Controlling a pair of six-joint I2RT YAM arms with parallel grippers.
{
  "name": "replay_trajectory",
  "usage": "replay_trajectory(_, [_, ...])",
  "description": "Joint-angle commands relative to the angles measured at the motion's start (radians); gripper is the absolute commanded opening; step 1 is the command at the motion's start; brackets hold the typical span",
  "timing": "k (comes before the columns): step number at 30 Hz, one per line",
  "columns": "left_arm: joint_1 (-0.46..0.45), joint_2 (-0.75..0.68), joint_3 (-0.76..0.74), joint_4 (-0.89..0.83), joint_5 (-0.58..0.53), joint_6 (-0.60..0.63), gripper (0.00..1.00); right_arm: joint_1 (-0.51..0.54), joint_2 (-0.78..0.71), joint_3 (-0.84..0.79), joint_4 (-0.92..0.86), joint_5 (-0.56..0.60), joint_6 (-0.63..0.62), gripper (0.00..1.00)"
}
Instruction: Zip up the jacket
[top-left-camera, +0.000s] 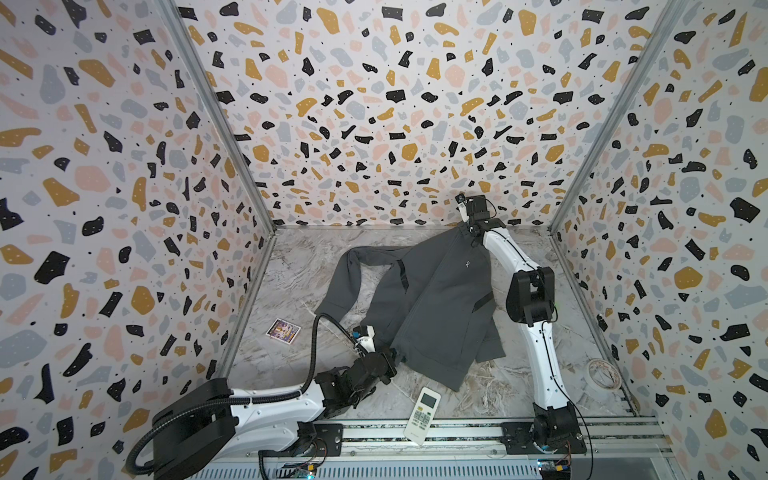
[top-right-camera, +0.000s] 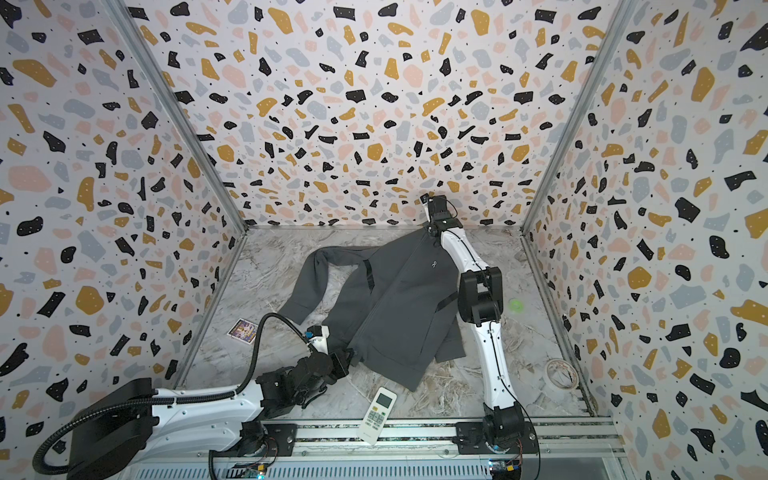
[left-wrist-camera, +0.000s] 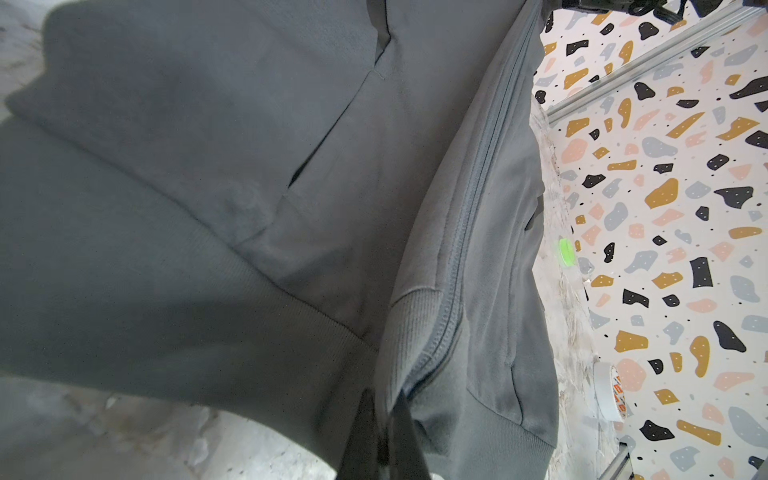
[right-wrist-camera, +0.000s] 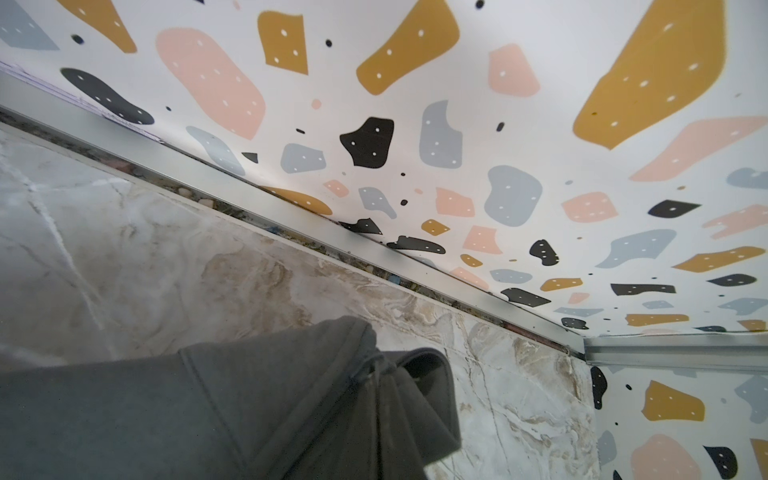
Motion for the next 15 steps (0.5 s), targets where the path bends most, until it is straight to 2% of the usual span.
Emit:
replay_trajectory(1, [-0.014,0.004,-0.044,-0.123,0.009,-0.022,0.00,-0.087,-0.033,0.050,0.109,0.110,-0.001,0.00])
replay_trajectory(2, [-0.014,0.004,-0.048,-0.094,0.016,-0.015,0.00,-0.085,-0.042,0.043,0.100,0.105,0.003,0.07])
replay_trajectory(4, [-0.014,0.003,-0.053,-0.010,0.041,0.032,0.00,-0.085,-0.064,0.037,0.061,0.034,0.032,0.41])
replay_trajectory(5, [-0.015,0.002,-0.038,-0.004,0.044,0.063,0.05,-0.084,-0.078,0.037,0.026,-0.021,0.065,0.60])
replay_trajectory(6, [-0.014,0.002,-0.015,-0.011,0.045,0.102,0.24,-0.086,-0.095,0.038,-0.013,-0.080,0.105,0.65])
replay_trajectory(8, [-0.015,0.002,0.040,-0.042,0.042,0.179,0.55,-0.090,-0.137,0.031,-0.080,-0.192,0.197,0.69])
replay_trajectory(11, [-0.014,0.009,0.132,-0.126,0.022,0.289,0.83,-0.106,-0.235,-0.068,-0.112,-0.385,0.315,0.73])
replay_trajectory(12, [-0.014,0.014,0.162,-0.151,0.014,0.318,1.00,-0.107,-0.280,-0.128,-0.102,-0.427,0.341,0.79])
replay_trajectory(15, [-0.015,0.033,0.238,-0.202,0.008,0.409,1.00,-0.109,-0.418,-0.319,-0.054,-0.514,0.390,0.81])
